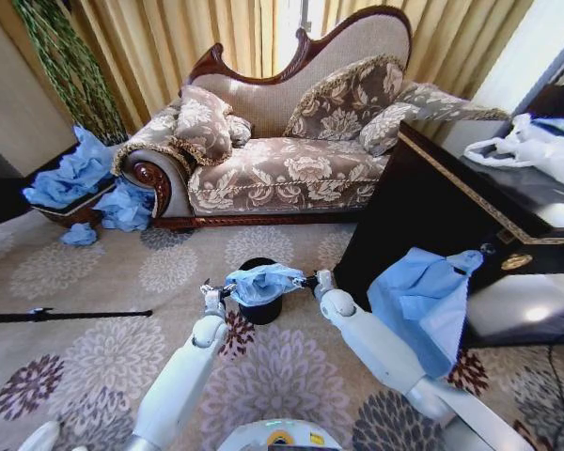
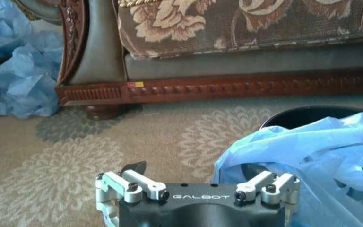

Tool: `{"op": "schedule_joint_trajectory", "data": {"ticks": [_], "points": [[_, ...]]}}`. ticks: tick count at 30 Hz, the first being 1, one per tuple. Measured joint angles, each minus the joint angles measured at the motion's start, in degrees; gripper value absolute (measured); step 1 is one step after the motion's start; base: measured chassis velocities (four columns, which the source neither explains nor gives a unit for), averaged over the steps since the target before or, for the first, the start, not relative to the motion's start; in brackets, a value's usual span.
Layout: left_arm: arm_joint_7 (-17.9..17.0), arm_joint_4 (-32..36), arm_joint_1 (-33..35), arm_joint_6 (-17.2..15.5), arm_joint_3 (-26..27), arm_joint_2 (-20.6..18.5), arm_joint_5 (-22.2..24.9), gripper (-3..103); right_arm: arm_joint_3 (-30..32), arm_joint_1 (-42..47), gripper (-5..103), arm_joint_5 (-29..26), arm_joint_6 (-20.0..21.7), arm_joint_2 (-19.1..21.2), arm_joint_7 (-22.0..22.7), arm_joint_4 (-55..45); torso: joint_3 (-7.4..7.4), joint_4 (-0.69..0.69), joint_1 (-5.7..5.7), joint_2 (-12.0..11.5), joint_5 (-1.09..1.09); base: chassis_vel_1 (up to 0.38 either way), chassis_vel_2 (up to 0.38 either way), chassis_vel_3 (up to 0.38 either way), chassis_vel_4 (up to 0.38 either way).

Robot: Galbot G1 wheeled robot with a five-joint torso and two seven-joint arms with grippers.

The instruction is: Place a garbage bag over the trash bin.

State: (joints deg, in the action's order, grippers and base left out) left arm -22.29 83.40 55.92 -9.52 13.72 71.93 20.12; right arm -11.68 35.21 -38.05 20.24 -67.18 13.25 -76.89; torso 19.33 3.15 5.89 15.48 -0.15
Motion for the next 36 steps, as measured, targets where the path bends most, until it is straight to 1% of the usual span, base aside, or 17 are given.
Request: {"op": "schedule_joint_trajectory", "data": {"ticks": [14,22,24,25,28,31,33,36], "points": [[0.6,1.8,1.2,-0.5,0.2,-0.4,0.9,100,-0.4,2.7,100,-2.5,-0.2,1.2,1.4,-5.4,0.0,0.0,0.0,0.0,0.0,0.0,0.0,0.0,0.0],[0.7,2.8,2.0,-0.7,0.3,-0.5,1.0,100,-0.3,4.7,100,-3.1,-0.5,2.9,2.4,-10.5,0.0,-0.01,0.0,0.0,0.01,0.0,0.0,0.0,0.0],[0.8,2.6,2.0,-0.6,0.3,-0.4,0.9,100,-0.4,5.0,100,-2.3,-0.5,3.7,2.5,-12.3,0.0,0.0,0.0,0.0,0.01,0.0,0.0,0.0,0.0],[0.9,2.1,2.0,-0.5,0.3,-0.2,0.7,100,-0.8,4.8,100,-1.0,-0.7,4.1,2.2,-12.8,0.0,0.0,-0.01,0.0,0.0,0.0,0.0,0.0,0.0],[0.9,1.8,1.9,-0.4,0.3,-0.2,0.6,100,-1.7,3.6,100,0.5,-1.1,4.1,1.9,-12.6,0.0,0.0,-0.01,0.0,0.02,0.0,0.0,0.0,0.0],[0.9,1.6,1.9,-0.4,0.3,-0.2,0.6,100,-2.5,2.0,100,1.4,-1.3,3.5,1.7,-11.6,-0.01,-0.01,-0.01,0.0,0.0,0.0,0.0,0.0,0.0],[1.0,1.6,1.9,-0.4,0.4,-0.3,0.5,100,-4.5,-0.5,100,2.3,-1.3,2.3,1.5,-9.4,0.0,-0.01,-0.01,0.0,0.0,0.0,0.0,0.0,0.0],[1.0,1.8,2.0,-0.4,0.5,-0.4,0.5,100,-6.3,-1.9,100,3.3,-1.1,1.5,1.5,-8.3,0.0,0.0,0.0,0.0,-0.01,0.0,0.0,0.0,0.0]]}}
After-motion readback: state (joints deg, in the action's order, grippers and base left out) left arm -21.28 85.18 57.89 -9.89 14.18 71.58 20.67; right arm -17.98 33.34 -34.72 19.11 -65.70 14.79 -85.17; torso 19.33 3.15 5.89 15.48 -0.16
